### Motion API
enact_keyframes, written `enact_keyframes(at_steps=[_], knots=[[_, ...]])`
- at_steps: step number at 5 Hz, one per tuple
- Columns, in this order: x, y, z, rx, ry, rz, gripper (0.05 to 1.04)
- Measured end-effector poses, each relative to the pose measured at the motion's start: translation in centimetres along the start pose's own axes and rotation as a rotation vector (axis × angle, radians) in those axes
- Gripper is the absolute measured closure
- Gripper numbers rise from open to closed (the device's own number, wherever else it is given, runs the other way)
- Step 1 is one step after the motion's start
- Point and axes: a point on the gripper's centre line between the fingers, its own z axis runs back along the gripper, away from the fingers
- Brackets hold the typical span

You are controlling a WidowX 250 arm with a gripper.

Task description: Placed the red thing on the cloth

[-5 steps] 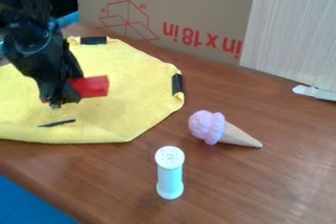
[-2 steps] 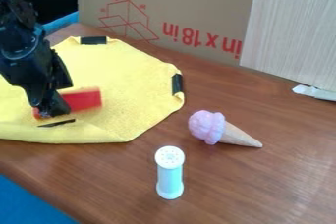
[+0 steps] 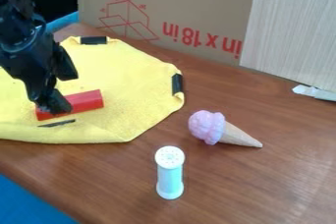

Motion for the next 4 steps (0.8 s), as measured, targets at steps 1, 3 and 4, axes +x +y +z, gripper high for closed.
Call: enact_keyframes(at_steps=[1, 3, 4], knots=[[-1.6, -1.1, 0.8, 0.01, 0.02, -0.214, 0.083], [-1.6, -4.2, 3.2, 0.108, 0.141, -0.564, 0.083], [-0.6, -6.6, 4.8, 0.163, 0.239, -0.777, 0.083]])
